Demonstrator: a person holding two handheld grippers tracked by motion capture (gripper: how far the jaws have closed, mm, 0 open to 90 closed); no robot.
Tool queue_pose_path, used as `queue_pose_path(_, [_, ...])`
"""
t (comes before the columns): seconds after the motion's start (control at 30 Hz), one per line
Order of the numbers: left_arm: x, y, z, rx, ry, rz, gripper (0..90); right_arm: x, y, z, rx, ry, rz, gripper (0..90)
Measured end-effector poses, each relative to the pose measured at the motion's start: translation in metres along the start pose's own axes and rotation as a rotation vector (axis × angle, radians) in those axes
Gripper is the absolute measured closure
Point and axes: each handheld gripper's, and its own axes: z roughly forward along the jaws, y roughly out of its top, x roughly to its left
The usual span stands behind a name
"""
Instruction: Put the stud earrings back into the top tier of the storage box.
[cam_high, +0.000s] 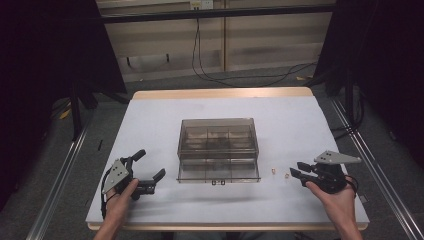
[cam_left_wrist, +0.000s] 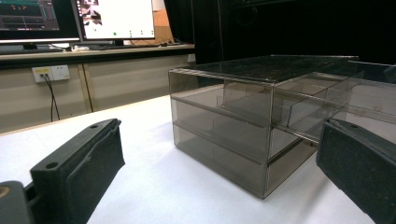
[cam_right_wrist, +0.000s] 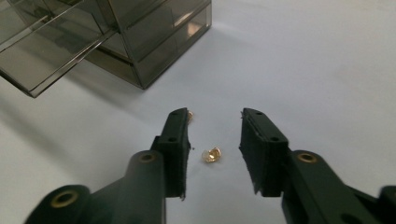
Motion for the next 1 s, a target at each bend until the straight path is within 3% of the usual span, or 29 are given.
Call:
queue_pose_path(0.1, [0.0,0.0,0.0,0.001,0.001,0.003,0.7,0.004,0.009,-0.002,0.066,0.006,-0.029,68.9])
queue_pose_path(0.17, [0.0,0.0,0.0,0.001,0.001,0.003,0.7,0.004,0.012,-0.002,0.097,0.001,-0.023,72.2])
queue_pose_path(0.2, [0.0,0.0,0.0,0.001,0.001,0.003,0.7,0.004,0.014,-0.001,0.115,-0.009,-0.044,72.0])
queue_pose_path(0.3, [0.0,0.0,0.0,-0.003,-0.001,-0.004,0.7,0.004,0.019,0.004,0.189,-0.002,-0.034,70.7])
queue_pose_path(0.47, [0.0,0.0,0.0,0.002,-0.001,0.0,0.7,-0.003,0.026,0.012,0.294,0.028,-0.023,72.2])
queue_pose_path(0.63, [0.0,0.0,0.0,0.001,-0.001,0.0,0.7,-0.004,0.031,0.025,0.447,0.086,-0.086,76.2])
queue_pose_path(0.7, [0.0,0.0,0.0,0.002,-0.001,0.0,0.7,-0.002,0.033,0.03,0.502,0.099,-0.09,77.1])
queue_pose_path(1.0, [0.0,0.0,0.0,0.001,-0.001,-0.003,0.7,-0.003,0.044,0.049,0.644,0.152,-0.13,78.5])
